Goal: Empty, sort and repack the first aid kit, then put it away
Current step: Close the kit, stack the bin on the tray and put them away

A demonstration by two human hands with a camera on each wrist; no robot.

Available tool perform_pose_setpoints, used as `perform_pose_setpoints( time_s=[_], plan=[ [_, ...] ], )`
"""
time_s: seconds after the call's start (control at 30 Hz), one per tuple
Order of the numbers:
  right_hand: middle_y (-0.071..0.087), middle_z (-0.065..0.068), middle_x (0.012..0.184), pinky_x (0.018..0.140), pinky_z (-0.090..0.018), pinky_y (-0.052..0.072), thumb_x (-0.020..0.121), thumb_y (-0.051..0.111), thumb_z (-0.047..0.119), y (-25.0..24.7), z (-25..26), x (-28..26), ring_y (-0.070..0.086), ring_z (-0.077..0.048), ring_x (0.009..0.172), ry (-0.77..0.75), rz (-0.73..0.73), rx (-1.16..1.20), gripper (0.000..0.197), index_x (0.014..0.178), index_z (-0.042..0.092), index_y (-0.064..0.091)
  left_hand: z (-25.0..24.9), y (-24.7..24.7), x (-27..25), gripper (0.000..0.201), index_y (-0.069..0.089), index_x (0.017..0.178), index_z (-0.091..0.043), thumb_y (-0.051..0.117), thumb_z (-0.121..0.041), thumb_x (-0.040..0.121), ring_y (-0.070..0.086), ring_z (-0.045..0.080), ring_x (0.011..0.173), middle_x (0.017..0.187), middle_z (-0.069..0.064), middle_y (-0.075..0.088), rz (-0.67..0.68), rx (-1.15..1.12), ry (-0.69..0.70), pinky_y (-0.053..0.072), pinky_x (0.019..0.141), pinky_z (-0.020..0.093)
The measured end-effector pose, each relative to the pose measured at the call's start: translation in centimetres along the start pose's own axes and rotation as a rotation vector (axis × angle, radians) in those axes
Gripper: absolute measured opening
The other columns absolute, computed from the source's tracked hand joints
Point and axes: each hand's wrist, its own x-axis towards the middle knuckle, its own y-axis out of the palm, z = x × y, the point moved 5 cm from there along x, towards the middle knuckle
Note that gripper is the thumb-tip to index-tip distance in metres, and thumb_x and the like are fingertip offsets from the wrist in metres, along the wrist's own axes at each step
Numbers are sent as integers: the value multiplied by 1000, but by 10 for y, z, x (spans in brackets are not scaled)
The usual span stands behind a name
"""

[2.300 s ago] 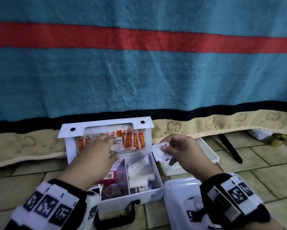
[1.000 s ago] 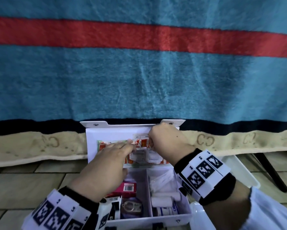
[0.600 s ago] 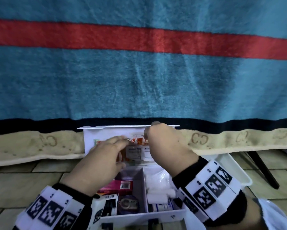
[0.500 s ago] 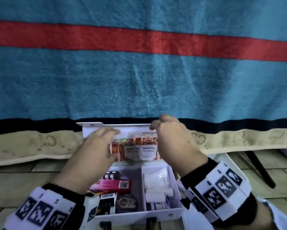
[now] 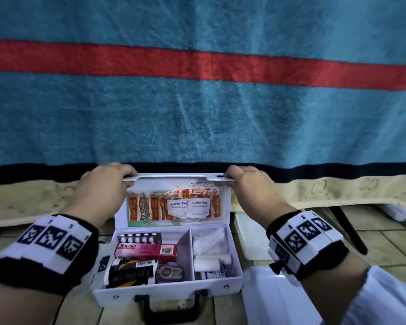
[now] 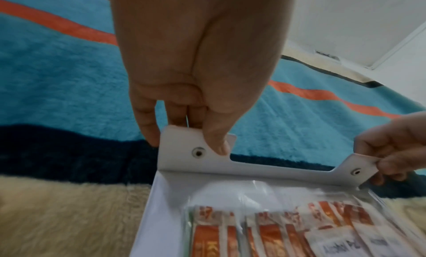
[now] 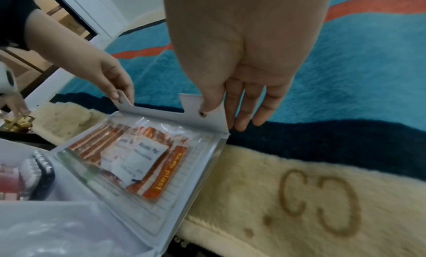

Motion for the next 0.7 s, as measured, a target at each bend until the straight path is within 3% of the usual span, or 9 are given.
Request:
perform_pose_setpoints(
  time_s=[0.1,0.3,0.37,0.47,0.6,0.7],
  plan=[
    [63,-3,105,84,-36,39,98,42,26,-7,1,-10,54,-26,104,-23,-4,29,16,107,18,53,-3,-7,-10,18,69,100,-21,57,-14,89,60,31,100,107,6,68,-71,-20,-1,47,81,37],
    [63,-2,100,83,-37,43,96,44,22,-19,5,-32,55,-27,100,-33,-27,90,9,102,21,51,-6,-22,-39,18,73,94,-14,59,-7,86,62,33,97,101,11,71,-123,-94,6,48,82,38],
    [62,0,104,86,-39,43,93,48,21,-24,9,-43,56,-26,103,-43,-35,97,14,106,26,49,-6,-24,-55,17,74,93,-14,60,-6,85,63,32,95,98,10,72,-151,-107,11,46,79,36],
    [60,0,108,95,-38,39,95,45,33,-29,20,-64,56,-26,106,-92,-1,84,23,116,27,52,-3,-26,-80,20,73,86,-19,53,-15,85,64,31,89,91,5,72,-180,-70,18,50,75,38],
    [60,-1,96,79,-34,46,96,43,32,-18,28,-89,60,-25,93,-144,106,127,23,95,22,64,-6,-22,-116,31,72,77,-21,43,-30,78,66,28,78,80,2,72,-158,-66,29,51,69,37],
    [60,-4,86,68,-34,48,91,47,29,0,29,-109,61,-25,82,-148,218,145,24,74,17,59,-3,-9,-139,22,72,74,-24,53,-25,84,67,25,71,76,-1,72,-69,-28,-17,43,61,30]
  ],
)
